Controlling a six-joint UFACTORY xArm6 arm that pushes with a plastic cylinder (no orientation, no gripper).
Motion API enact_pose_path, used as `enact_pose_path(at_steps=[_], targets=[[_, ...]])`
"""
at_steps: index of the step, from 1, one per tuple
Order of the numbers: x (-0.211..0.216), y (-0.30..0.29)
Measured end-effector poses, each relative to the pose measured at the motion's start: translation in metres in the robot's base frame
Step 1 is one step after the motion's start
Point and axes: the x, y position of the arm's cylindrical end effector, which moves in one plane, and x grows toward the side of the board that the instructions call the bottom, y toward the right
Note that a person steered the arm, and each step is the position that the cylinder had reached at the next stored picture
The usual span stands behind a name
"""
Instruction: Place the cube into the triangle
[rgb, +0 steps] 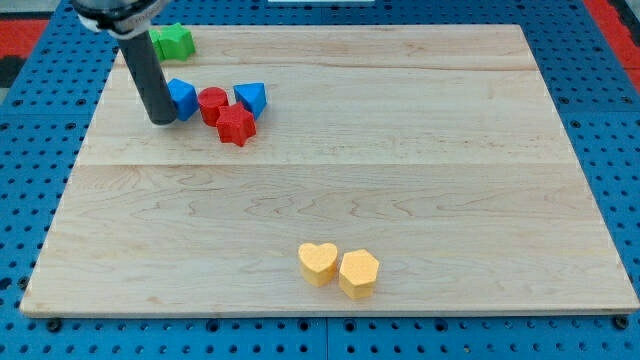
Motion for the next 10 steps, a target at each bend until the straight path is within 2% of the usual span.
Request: enact_pose_path(at_steps=[1, 3, 5, 10], targets=[[-0.035, -0.003], [-0.064, -0.064], [-0.064, 0.005], [-0.006, 0.125]])
